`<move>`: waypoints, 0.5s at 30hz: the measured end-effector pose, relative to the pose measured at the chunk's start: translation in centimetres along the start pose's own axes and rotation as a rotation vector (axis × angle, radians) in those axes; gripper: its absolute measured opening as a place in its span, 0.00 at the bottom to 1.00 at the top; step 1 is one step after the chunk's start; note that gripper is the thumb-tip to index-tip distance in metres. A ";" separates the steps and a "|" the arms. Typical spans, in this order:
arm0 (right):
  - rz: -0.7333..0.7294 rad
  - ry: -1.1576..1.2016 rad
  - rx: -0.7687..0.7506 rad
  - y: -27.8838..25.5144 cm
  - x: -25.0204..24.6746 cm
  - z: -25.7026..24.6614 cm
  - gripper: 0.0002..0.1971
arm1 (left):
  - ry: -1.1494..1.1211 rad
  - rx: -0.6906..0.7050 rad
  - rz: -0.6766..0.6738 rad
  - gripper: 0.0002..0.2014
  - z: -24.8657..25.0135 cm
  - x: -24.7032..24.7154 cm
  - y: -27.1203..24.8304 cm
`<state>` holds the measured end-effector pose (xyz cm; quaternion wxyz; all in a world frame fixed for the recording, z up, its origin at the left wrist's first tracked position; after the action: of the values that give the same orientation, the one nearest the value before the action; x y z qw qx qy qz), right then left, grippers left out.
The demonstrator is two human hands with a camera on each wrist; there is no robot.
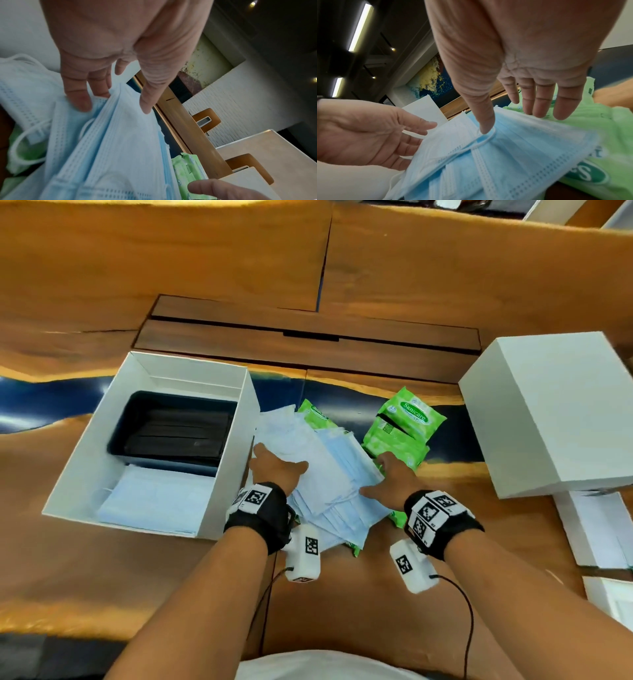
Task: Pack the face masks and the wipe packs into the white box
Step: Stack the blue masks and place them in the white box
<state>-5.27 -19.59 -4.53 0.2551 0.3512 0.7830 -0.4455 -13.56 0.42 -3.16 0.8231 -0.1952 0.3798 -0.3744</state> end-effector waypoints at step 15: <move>-0.040 0.036 -0.034 2.7 0.1 1.0 0.21 | -0.303 0.082 0.084 0.04 0.0 1.6 1.3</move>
<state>-3.12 -19.45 -6.43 0.2377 0.3392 0.8018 -0.4308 -12.29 0.07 -4.70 0.8932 -0.1994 0.2435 -0.3210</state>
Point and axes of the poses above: each hand's wrist, its own y-axis towards the middle knuckle, its own x-axis out of the palm, z = x × y, the point moved 1 cm from there along y, towards the middle knuckle, and after that the axes turned 3 degrees about -x, right-handed, at the moved point
